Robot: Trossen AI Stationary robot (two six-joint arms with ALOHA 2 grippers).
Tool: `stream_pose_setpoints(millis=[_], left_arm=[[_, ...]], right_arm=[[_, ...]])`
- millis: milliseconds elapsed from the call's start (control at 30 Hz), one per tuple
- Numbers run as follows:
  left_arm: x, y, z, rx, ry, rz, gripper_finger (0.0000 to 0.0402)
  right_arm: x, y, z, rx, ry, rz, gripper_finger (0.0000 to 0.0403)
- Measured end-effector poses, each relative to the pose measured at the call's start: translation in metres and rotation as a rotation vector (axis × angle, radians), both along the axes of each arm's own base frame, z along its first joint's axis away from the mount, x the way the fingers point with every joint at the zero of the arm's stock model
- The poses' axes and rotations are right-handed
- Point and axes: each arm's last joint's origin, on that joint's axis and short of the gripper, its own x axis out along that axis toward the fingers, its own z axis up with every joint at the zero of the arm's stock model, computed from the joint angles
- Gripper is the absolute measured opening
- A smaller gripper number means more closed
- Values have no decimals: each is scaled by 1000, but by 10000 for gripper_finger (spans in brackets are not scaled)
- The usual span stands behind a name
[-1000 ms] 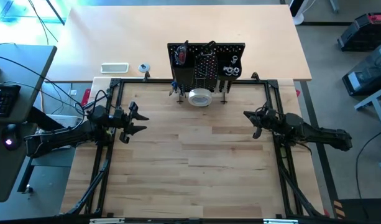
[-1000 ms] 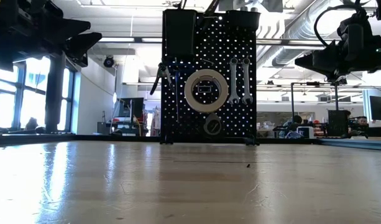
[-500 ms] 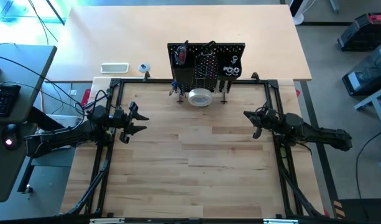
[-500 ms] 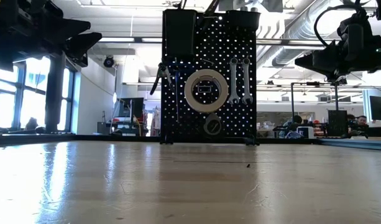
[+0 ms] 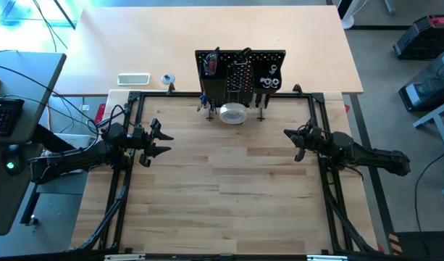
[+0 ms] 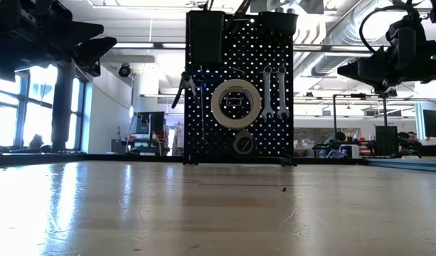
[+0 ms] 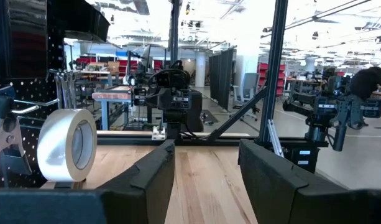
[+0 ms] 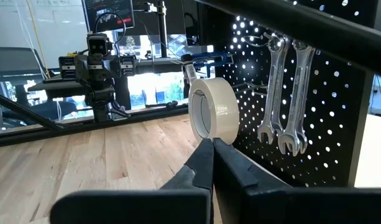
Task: Hang tools onto peg board
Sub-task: Return to Home Position
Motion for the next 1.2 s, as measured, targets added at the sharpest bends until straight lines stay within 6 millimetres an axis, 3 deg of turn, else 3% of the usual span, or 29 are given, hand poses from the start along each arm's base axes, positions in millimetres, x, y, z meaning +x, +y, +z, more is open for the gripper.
stream_pose_setpoints(millis=[1200], left_arm=[[7, -3, -8, -32, 82, -46, 168]], right_arm=[[0, 0, 0, 0, 0, 0, 0]])
